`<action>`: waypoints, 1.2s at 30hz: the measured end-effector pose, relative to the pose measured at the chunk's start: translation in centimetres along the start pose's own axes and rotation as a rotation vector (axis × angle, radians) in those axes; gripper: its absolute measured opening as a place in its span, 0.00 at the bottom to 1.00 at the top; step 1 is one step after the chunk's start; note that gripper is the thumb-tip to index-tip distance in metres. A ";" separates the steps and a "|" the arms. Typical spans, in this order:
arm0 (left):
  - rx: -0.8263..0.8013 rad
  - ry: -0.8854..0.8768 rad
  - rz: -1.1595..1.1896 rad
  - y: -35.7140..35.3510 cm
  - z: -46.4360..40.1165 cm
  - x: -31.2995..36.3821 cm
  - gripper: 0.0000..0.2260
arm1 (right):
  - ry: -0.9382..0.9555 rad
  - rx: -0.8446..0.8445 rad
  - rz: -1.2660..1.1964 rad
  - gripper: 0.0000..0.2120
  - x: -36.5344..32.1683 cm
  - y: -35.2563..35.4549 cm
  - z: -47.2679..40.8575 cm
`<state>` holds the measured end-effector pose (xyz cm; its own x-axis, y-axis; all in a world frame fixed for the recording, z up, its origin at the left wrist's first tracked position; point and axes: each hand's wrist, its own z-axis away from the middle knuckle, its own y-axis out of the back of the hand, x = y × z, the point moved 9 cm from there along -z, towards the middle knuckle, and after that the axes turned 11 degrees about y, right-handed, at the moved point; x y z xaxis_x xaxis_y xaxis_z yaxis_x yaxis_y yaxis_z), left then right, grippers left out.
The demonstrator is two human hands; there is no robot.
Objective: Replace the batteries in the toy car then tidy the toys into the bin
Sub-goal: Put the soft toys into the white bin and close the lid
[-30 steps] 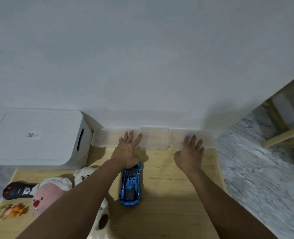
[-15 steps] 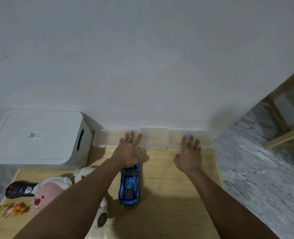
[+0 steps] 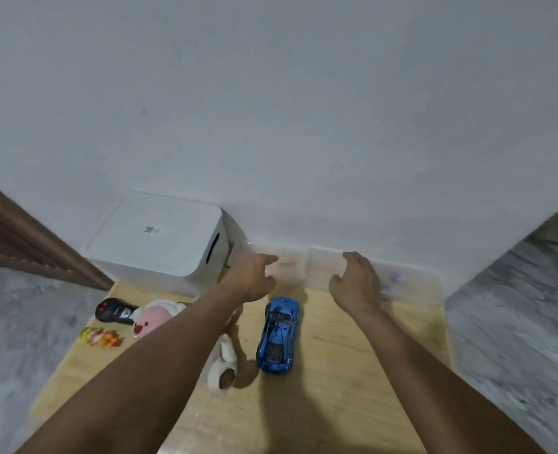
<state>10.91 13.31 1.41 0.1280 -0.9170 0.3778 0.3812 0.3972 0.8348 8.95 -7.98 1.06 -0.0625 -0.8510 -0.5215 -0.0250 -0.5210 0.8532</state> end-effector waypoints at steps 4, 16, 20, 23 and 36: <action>0.168 0.037 -0.013 4.8 2.0 -2.9 0.21 | 0.083 -0.064 -0.130 0.26 -5.4 -0.6 -0.4; 0.535 0.307 0.230 16.5 6.1 -17.6 0.15 | 0.192 -0.163 -0.301 0.16 -20.2 -4.2 0.1; 0.595 0.491 0.339 18.4 7.5 -24.0 0.17 | 0.062 -0.168 -0.381 0.05 -23.1 -6.5 0.6; 0.503 0.685 0.624 17.9 7.8 -29.4 0.21 | -0.068 -0.169 -0.389 0.08 -23.9 -8.2 1.3; -0.005 0.627 1.464 15.9 4.7 -32.0 0.20 | -0.365 -0.048 -0.567 0.07 -24.6 -10.8 2.7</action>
<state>8.60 49.21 4.49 0.7105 0.3696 0.5988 -0.4013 0.9118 -0.0868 8.05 18.77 4.69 -0.3861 -0.3721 -0.8441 -0.1096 -0.8901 0.4425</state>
